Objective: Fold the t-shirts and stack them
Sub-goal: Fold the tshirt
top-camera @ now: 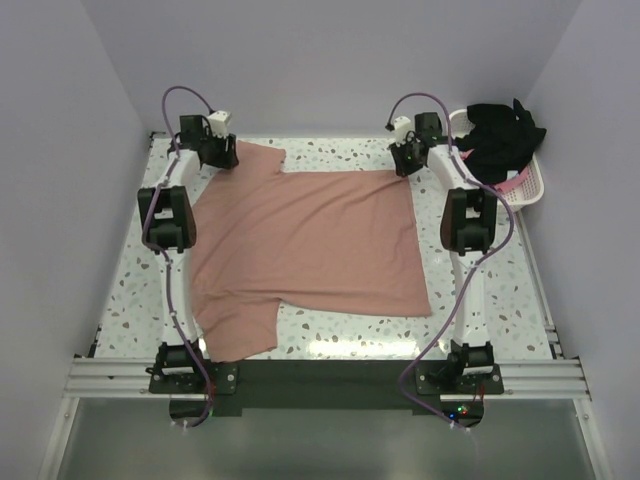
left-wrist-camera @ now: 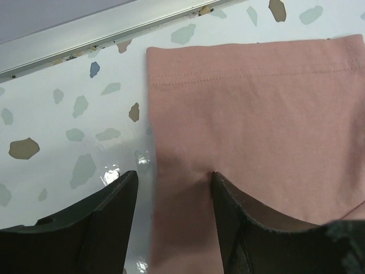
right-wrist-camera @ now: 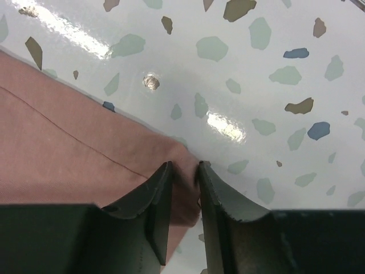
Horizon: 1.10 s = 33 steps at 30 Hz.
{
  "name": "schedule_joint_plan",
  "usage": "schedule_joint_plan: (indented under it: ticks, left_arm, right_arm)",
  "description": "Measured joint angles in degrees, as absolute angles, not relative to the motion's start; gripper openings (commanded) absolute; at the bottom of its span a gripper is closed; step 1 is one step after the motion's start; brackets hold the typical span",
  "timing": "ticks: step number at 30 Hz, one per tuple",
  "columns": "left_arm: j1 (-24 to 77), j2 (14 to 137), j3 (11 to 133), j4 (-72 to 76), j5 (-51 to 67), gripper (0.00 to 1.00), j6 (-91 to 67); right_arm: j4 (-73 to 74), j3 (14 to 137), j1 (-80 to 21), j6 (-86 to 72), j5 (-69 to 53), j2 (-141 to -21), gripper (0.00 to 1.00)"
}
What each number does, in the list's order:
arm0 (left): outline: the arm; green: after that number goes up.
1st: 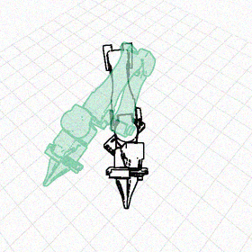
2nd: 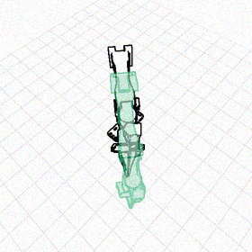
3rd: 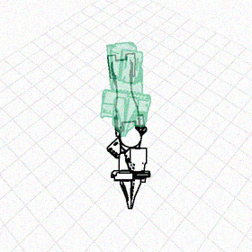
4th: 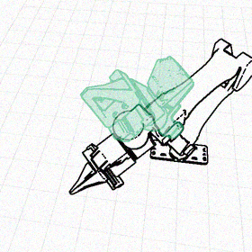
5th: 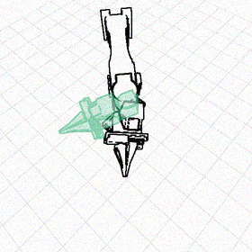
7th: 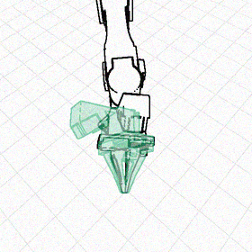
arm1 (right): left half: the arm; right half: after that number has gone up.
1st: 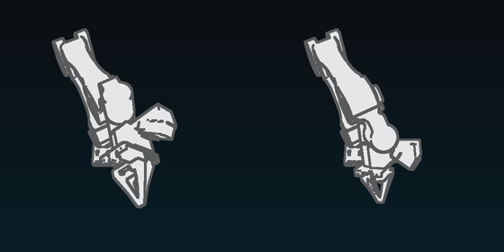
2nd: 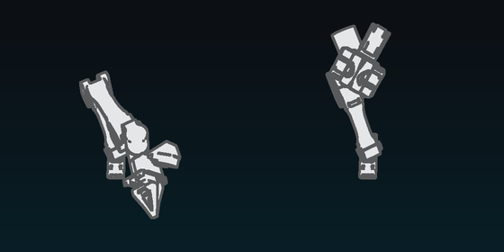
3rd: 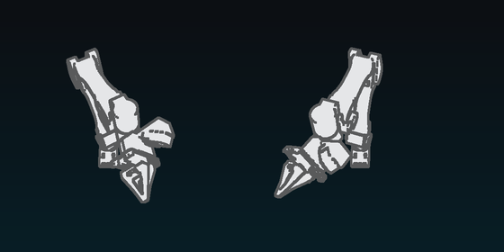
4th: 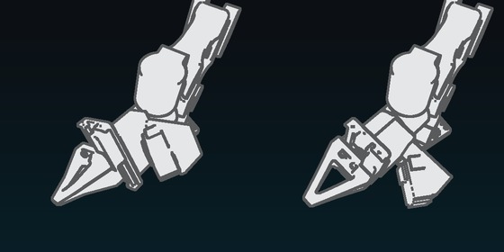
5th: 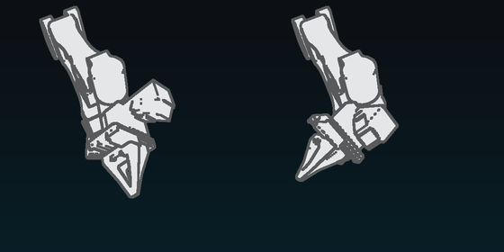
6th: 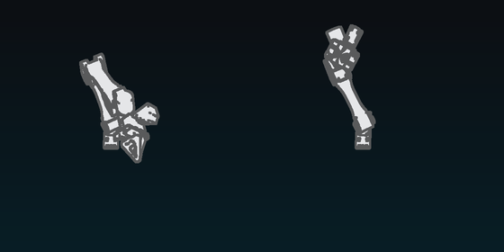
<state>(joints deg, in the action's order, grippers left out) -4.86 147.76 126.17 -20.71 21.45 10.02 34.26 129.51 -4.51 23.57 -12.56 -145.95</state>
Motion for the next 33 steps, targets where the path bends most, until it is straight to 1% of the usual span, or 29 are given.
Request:
schedule_joint_plan:
  ticks: [3, 4, 6, 9, 10, 13, 19, 25, 33]
  left_arm:
    - [-4.84, 148.99, 128.03, -20.91, 21.87, 0.5, 10.02]
    - [-4.84, 149.34, 128.62, -20.88, 21.91, 0.43, 10.0]
    - [-4.84, 149.88, 129.29, -20.82, 22.13, 0.37, 9.93]
    - [-4.84, 150.1, 129.54, -20.43, 22.46, 0.25, 9.54]
    - [-4.84, 150.1, 129.54, -20.27, 22.57, 0.16, 9.39]
    - [-4.86, 150.1, 129.54, -18.9, 22.9, 0.0, 8.43]
    - [-5.1, 149.99, 129.38, -13.3, 24.51, 0.0, 5.85]
    - [-6.7, 146.04, 124.14, -7.38, 27.73, 0.0, 4.89]
    - [-9.91, 136.0, 114.21, -3.79, 32.95, 0.0, 6.22]
  right_arm:
    - [34.44, 130.43, -4.71, 24.08, -12.78, -146.45, 0.11]
    - [34.48, 130.82, -4.86, 24.27, -12.8, -146.63, 0.01]
    - [34.52, 130.91, -4.99, 24.6, -12.82, -146.74, 0.0]
    - [34.5, 130.91, -5.28, 24.69, -12.82, -146.74, 0.0]
    - [34.44, 130.91, -5.37, 24.69, -12.82, -146.74, 0.0]
    - [34.13, 130.91, -5.52, 24.6, -12.82, -146.74, 0.0]
    - [32.95, 130.91, -5.63, 24.03, -12.8, -146.67, 0.0]
    - [32.49, 130.87, -5.63, 23.66, -12.8, -145.51, 0.0]
    - [32.71, 125.69, -5.63, 24.91, -13.23, -137.23, 0.0]
